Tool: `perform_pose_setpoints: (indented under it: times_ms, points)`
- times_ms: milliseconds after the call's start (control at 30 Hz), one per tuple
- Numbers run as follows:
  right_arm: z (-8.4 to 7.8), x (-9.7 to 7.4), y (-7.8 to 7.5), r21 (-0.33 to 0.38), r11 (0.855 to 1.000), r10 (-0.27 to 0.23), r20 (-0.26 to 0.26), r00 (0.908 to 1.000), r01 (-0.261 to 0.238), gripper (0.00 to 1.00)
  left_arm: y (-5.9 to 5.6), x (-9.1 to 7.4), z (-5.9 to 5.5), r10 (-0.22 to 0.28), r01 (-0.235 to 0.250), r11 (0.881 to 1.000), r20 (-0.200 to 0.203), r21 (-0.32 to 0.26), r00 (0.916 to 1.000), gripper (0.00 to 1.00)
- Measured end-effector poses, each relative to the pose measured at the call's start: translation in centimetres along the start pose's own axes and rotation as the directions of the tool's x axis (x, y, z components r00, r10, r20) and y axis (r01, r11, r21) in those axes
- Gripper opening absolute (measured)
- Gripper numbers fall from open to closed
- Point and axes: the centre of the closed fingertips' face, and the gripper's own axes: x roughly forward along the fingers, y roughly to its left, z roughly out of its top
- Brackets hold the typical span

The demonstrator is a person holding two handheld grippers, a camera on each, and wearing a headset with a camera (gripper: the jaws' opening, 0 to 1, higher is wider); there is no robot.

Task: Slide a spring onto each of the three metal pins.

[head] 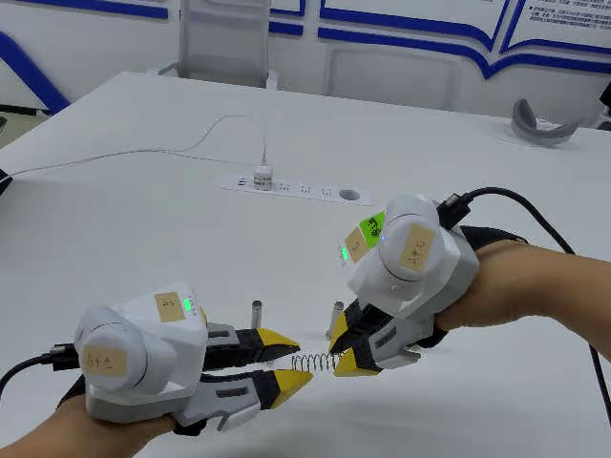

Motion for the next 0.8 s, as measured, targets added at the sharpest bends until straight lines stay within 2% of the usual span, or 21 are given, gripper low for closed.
perform_pose_setpoints:
  times_ms: [133, 333, 600, 800]
  points:
    - [0.1, -0.2, 0.0, -0.009, 1.000, 0.001, -0.003, 1.0000, -0.001, 0.11, -0.3, 0.1, -0.1, -0.005, 0.005, 1.000, -0.009, 0.027, 1.0000, 0.12]
    - [0.6, -1.0, 0.1, -0.015, 1.000, -0.002, 0.007, 1.0000, 0.002, 0.11, -0.3, 0.1, -0.1, -0.004, 0.005, 0.999, -0.014, 0.033, 0.9999, 0.12]
    - [2.5, -2.2, 0.1, -0.013, 1.000, -0.010, 0.060, 0.9981, 0.011, 0.11, -0.3, 0.1, -0.3, 0.001, 0.000, 0.999, -0.021, 0.037, 0.9998, 0.12]
    - [3.8, -2.5, 0.3, -0.033, 0.999, -0.014, 0.075, 0.9971, 0.017, 0.11, -0.4, 0.1, -0.3, 0.001, 0.000, 0.999, -0.023, 0.037, 0.9997, 0.11]
